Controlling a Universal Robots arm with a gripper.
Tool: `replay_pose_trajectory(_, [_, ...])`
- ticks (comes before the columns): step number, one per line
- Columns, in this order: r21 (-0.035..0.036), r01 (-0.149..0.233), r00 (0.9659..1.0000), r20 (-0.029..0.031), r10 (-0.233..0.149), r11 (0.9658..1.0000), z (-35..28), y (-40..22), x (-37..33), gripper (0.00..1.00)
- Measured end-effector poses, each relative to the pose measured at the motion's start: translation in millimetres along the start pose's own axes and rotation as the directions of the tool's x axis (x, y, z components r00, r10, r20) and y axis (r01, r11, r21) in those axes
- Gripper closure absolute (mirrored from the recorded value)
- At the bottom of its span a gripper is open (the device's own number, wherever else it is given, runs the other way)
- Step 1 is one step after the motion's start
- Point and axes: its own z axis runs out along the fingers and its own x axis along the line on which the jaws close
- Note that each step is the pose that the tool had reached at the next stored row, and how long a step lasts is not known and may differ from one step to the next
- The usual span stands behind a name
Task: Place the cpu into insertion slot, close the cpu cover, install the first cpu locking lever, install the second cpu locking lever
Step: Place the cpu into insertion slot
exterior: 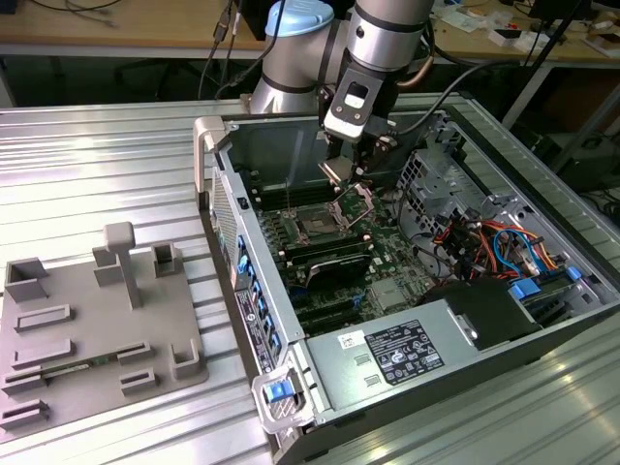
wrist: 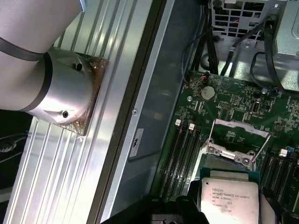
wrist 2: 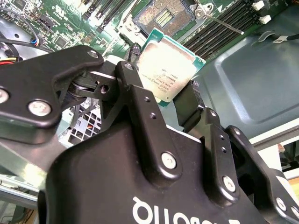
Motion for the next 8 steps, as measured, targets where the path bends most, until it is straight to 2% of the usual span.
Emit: replay_pose_trajectory(8, [0.0,0.0,1.0,0.0001,0.0,1.0,0.0,0.0,0.0,0.45])
